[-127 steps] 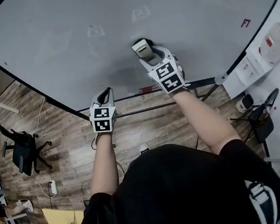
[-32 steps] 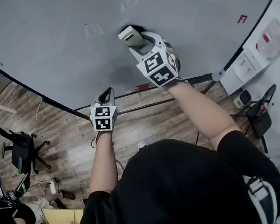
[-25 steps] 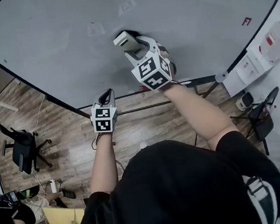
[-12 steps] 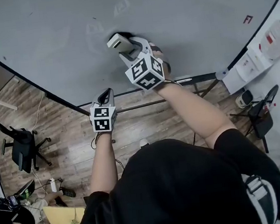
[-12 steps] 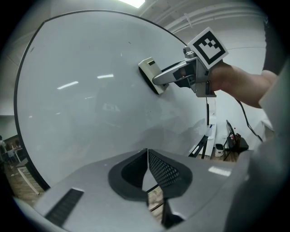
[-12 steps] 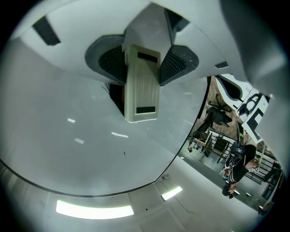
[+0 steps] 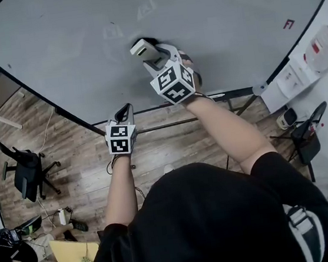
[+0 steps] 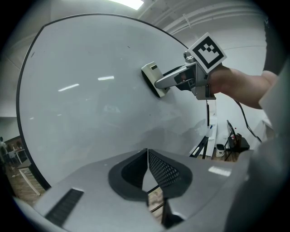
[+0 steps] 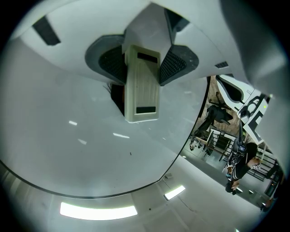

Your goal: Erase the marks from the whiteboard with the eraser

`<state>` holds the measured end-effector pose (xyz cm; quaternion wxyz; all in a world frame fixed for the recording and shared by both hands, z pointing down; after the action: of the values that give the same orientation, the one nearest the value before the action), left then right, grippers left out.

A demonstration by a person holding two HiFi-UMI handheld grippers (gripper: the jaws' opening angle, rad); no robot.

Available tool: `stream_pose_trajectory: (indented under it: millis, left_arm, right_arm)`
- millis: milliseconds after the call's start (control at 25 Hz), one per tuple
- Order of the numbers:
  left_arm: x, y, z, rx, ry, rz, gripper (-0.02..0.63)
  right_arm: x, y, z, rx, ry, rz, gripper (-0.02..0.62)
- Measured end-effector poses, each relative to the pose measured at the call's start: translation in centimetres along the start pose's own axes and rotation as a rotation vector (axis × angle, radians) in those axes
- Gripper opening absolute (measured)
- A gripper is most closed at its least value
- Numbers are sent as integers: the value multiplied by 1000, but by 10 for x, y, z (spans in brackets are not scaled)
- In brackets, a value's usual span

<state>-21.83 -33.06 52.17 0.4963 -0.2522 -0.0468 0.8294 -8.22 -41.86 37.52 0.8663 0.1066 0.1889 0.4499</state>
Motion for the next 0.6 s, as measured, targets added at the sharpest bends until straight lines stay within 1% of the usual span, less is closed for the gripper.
stream_pose_trajectory:
  millis: [280,600]
  left_arm:
    - [-1,-11,-8,-13,-9,5,12]
    - [-8,-33,-29,-27,-37,39,12]
  right_arm:
    - [18,-30,13,-16,20,36,230]
    - [44,-75,35,-46,50,102,230]
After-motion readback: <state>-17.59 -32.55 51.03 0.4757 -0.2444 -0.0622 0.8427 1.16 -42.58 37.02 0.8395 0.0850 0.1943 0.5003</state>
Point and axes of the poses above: the fingertips, and each gripper's own axes: x backward along the fingers, y to its left, z out of its underside, the point moved 4 cm from there along x, backward along the fingers, and after that the axes turned 11 degrees about -x, right-handed, at the moved point
